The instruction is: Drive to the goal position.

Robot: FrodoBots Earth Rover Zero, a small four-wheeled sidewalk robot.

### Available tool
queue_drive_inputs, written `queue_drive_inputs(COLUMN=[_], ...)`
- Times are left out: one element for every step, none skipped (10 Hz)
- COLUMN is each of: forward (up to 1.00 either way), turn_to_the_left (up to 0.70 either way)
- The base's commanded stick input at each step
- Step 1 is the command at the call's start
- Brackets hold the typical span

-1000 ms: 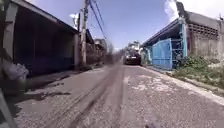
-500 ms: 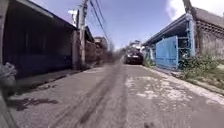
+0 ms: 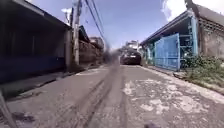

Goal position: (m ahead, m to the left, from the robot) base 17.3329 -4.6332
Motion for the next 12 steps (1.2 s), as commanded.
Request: queue_drive_inputs(forward=[1.0, 1.0, 1.0, 1.0, 1.0, 1.0, 1.0, 1.0, 1.0, 1.0, 1.0, 1.0], turn_to_the_left=[0.0, 0.0, 0.0, 0.0, 0.0, 0.0, 0.0, 0.0, 0.0, 0.0, -0.02, 0.0])
